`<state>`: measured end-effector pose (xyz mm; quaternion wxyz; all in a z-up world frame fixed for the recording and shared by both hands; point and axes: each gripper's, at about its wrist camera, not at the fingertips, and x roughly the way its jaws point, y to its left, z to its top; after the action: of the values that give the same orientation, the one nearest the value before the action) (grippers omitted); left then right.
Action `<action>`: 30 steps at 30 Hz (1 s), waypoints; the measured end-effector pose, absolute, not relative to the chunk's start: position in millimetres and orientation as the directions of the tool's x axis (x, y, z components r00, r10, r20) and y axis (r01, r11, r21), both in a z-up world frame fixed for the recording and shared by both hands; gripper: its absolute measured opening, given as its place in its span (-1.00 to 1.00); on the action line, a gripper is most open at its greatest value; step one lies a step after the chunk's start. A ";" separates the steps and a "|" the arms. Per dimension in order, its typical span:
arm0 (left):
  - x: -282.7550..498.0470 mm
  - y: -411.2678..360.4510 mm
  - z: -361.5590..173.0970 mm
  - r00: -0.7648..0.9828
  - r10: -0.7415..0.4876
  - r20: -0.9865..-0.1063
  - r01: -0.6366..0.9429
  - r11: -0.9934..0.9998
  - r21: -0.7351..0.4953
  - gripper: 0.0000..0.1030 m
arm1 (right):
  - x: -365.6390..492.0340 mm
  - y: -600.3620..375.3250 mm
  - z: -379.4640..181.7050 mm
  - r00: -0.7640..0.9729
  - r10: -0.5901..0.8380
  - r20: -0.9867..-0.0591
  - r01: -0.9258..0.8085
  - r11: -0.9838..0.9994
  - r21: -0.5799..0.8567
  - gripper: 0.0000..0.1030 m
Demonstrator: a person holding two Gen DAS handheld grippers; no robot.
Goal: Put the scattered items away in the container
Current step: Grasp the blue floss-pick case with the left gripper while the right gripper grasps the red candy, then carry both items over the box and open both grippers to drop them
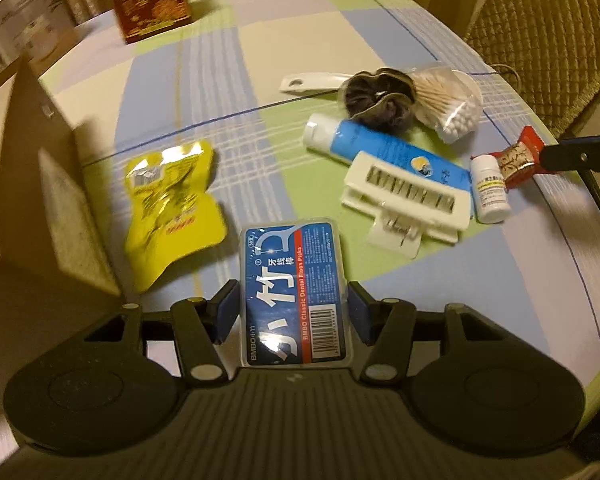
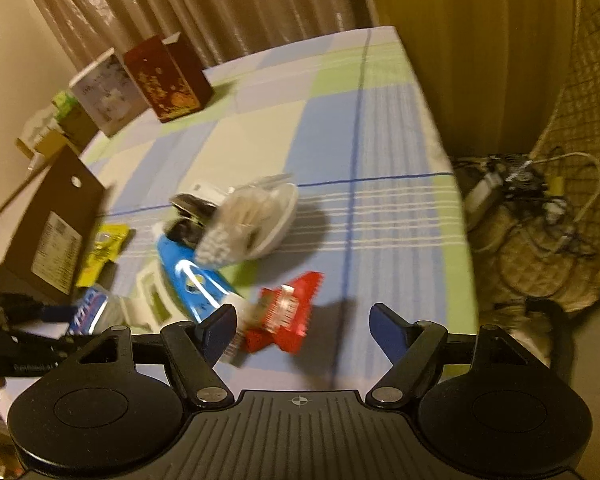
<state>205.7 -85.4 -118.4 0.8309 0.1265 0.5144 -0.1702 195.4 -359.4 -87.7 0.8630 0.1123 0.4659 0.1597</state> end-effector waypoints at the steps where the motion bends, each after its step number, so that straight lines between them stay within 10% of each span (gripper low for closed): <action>1: 204.3 -82.6 -117.2 0.416 -0.146 -0.898 0.401 0.915 0.037 0.02 | 198.6 -358.9 -89.3 0.508 0.397 -0.765 -0.172 0.917 0.361 0.31; 6: 199.2 -73.0 -110.1 0.439 -0.121 -0.890 0.354 0.934 0.047 0.02 | 210.5 -362.7 -102.6 0.471 0.452 -0.758 -0.119 0.884 0.452 0.21; 8: 197.6 -71.2 -107.9 0.445 -0.114 -0.888 0.340 0.939 0.050 0.02 | 213.4 -364.5 -108.3 0.453 0.481 -0.750 -0.108 0.865 0.489 -0.28; 14: 190.6 -70.9 -102.2 0.460 -0.103 -0.882 0.315 0.948 0.053 0.02 | 212.1 -375.3 -112.5 0.440 0.509 -0.740 -0.059 0.839 0.542 -0.54; 30: 162.0 -54.3 -49.3 0.576 -0.153 -0.803 0.298 0.954 0.032 0.02 | 181.8 -355.4 -39.3 0.573 0.487 -0.659 -0.170 0.857 0.486 -0.54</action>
<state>162.0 -54.3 -49.3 0.8838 0.0820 0.4427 -0.1274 181.8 -355.4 -39.3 0.8668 0.1882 0.4211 0.1895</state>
